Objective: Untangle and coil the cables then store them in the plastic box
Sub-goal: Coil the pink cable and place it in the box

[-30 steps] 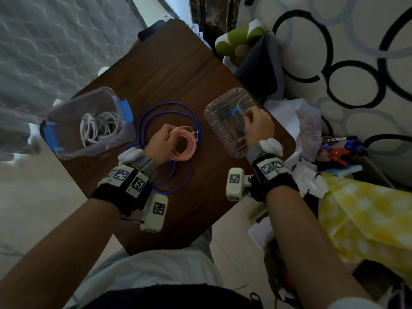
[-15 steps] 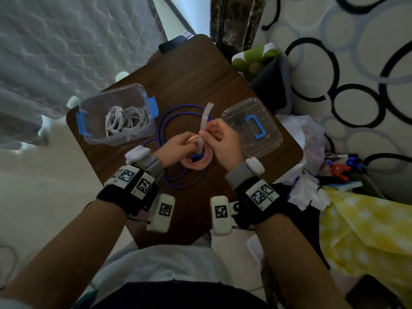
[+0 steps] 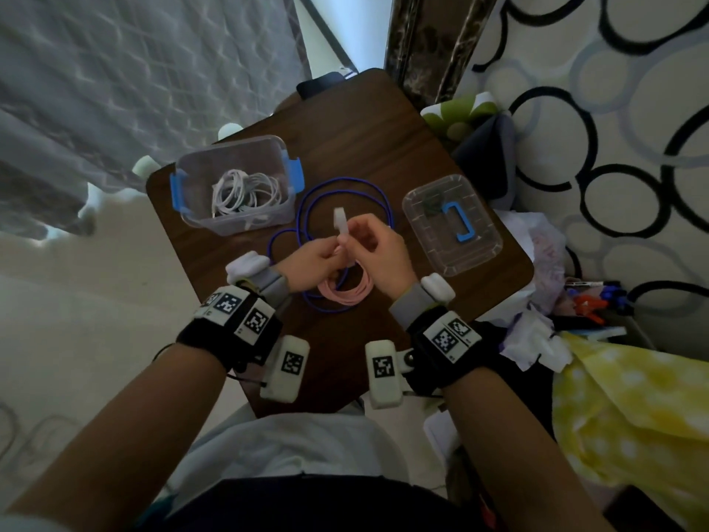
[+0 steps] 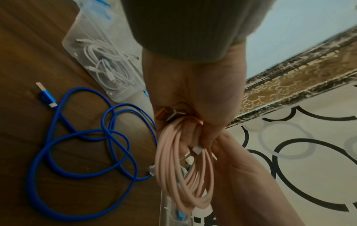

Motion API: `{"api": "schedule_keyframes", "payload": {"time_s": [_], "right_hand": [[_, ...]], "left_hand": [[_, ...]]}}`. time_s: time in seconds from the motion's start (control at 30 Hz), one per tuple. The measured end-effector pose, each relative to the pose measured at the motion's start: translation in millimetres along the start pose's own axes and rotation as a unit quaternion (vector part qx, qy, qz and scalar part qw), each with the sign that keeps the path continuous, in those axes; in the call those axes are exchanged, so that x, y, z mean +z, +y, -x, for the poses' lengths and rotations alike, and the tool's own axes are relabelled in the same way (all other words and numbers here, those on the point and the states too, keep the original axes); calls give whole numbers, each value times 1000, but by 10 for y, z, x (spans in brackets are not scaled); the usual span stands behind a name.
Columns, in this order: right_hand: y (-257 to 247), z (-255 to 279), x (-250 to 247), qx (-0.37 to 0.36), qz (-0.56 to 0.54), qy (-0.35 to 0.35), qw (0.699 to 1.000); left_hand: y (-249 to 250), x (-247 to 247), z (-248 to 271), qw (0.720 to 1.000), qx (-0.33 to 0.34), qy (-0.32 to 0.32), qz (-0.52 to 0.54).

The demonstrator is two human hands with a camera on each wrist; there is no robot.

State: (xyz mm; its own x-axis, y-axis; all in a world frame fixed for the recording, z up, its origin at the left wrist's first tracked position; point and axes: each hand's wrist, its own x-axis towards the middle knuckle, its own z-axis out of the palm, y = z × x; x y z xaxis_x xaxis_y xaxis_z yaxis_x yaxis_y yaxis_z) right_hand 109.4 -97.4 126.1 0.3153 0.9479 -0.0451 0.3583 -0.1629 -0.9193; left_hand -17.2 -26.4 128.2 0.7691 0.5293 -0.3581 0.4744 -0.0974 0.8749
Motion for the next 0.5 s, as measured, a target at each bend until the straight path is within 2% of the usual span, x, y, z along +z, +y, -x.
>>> {"api": "schedule_keyframes", "payload": {"time_s": [0.2, 0.37, 0.5], "right_hand": [[83, 10, 1, -24, 36, -95, 995], [143, 14, -65, -39, 113, -114, 986], [164, 34, -74, 12, 102, -114, 988]], "left_hand": [[-40, -20, 65, 998, -9, -39, 48], [9, 29, 68, 997, 13, -68, -22], [17, 97, -6, 994, 25, -42, -95]]}}
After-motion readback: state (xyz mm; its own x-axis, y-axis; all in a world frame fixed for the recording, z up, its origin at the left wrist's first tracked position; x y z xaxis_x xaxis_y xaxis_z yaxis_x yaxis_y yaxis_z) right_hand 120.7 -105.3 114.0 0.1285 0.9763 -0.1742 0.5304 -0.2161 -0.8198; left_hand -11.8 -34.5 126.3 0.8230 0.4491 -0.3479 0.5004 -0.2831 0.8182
